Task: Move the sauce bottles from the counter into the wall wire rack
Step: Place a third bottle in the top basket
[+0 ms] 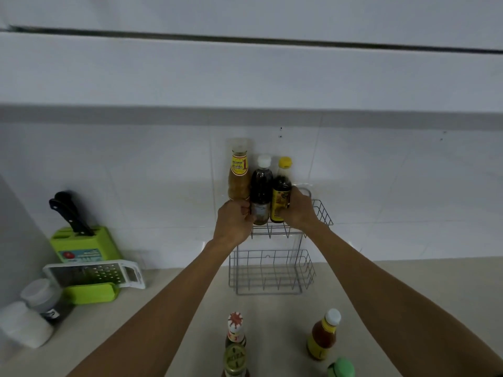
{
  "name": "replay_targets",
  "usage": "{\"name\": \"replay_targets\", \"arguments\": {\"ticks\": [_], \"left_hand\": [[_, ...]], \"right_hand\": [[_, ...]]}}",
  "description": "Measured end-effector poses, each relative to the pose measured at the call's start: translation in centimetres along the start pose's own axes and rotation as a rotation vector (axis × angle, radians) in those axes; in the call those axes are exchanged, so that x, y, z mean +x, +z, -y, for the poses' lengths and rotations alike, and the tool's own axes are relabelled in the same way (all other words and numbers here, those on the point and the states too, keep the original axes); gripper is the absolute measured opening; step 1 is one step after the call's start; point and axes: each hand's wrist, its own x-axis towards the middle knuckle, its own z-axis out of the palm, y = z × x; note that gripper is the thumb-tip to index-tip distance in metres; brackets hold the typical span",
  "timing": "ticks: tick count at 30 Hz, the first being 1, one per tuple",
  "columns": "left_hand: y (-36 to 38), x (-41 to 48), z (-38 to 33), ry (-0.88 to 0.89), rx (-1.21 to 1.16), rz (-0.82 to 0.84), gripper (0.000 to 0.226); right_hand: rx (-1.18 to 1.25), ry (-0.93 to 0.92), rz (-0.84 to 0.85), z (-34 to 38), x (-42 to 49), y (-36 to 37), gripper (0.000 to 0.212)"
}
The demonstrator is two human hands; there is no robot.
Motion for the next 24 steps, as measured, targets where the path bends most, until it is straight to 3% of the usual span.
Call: {"name": "replay_targets", "arguments": {"ticks": [6, 24], "left_hand": [[0.2, -0.3, 0.0, 0.001, -0.002, -0.005, 0.017], [-0.5, -1.0, -0.2, 0.032, -0.041, 0.067, 0.023]], "right_hand": [[0.001, 0.014, 0.005, 0.1, -0.5, 0.0, 0.049], [-0.103, 0.125, 0.093, 1.0, -1.3, -0.6, 0.02]]}}
